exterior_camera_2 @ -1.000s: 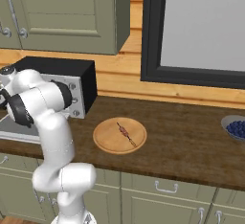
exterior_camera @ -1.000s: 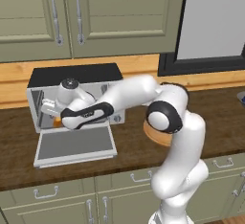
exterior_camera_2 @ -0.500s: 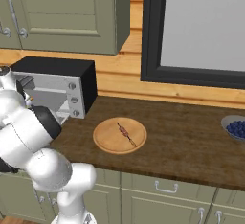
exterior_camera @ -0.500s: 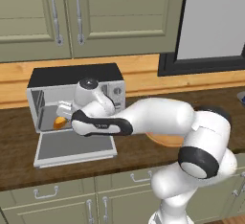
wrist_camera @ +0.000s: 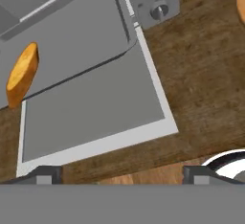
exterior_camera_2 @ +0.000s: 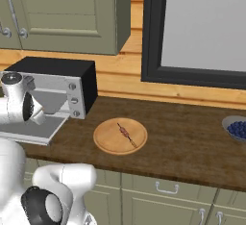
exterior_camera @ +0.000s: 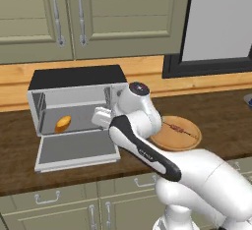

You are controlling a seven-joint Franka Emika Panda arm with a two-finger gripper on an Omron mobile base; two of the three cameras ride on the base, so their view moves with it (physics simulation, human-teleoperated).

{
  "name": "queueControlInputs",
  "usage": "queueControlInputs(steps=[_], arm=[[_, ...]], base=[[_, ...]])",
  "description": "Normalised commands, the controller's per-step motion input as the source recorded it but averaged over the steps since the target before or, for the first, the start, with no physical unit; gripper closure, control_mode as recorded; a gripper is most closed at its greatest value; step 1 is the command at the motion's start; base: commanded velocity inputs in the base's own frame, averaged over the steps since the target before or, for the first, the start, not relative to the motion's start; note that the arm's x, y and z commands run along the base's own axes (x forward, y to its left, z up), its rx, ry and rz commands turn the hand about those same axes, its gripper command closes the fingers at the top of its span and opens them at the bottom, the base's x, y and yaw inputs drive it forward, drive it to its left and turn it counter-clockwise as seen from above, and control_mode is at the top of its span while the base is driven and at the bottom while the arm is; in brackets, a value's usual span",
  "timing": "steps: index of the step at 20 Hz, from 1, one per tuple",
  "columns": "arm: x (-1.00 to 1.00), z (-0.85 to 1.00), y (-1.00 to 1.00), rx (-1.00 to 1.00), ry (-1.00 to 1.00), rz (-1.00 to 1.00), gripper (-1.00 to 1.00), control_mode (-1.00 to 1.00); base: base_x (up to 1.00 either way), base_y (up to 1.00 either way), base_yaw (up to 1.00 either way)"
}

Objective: Pick up the kebab skewer and baguette bread, and place them inside the toaster oven. Close the toaster oven door and start by setting the timer.

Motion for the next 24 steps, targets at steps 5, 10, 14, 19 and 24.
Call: queueControlInputs(steps=[5,10,14,19,24], arm=[[-0.66,0.37,-1.0,0.0,0.0,0.07,-1.0,-1.0],[-0.48,0.35,-1.0,-0.02,0.0,0.12,-1.0,-1.0],[-0.3,0.19,-1.0,-0.12,0.0,0.15,-1.0,-1.0],[0.02,0.03,-1.0,-0.25,0.03,0.17,-1.0,-1.0],[0.07,-0.06,-1.0,-0.39,0.14,0.17,-1.0,-1.0]], base=[[0.0,0.0,0.0],[0.0,0.0,0.0],[0.0,0.0,0.0],[0.0,0.0,0.0],[0.0,0.0,0.0]])
